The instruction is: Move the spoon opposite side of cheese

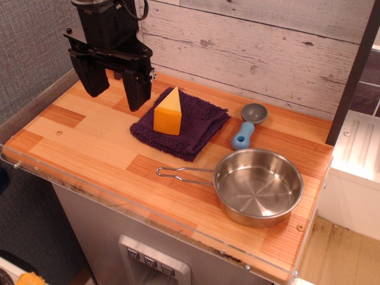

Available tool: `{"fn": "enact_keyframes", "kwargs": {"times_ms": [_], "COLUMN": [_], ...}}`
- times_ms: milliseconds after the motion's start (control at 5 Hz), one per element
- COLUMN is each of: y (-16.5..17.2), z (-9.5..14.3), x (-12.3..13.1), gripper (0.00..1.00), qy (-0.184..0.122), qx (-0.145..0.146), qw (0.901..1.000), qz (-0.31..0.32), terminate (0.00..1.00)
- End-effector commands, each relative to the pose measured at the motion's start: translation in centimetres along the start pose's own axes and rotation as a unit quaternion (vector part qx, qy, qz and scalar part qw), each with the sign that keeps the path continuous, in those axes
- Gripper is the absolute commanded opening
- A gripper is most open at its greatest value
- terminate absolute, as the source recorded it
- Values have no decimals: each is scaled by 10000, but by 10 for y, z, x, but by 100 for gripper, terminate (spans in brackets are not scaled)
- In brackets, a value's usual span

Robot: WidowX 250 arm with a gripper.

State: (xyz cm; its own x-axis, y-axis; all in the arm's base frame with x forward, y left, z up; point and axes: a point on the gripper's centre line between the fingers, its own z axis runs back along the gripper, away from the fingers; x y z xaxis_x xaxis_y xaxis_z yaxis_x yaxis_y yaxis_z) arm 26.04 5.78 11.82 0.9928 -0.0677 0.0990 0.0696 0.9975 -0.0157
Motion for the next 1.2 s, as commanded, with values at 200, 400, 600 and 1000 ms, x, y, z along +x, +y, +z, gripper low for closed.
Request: {"fn": "enact_keyframes", "kwargs": {"times_ms": [200, 400, 600, 1000], "y": [-30, -64, -97, -112], "z": [-4, -8, -13, -45], "x": [16, 37, 64, 103], "gripper": [100, 100, 100, 100], "qy": [-140, -215, -310, -250], "qx": [-39, -40, 54, 120], "qw": [9998, 9991, 9985, 9995], "qz": [-142, -372, -446, -147], "terminate": [0, 0, 0, 0]}}
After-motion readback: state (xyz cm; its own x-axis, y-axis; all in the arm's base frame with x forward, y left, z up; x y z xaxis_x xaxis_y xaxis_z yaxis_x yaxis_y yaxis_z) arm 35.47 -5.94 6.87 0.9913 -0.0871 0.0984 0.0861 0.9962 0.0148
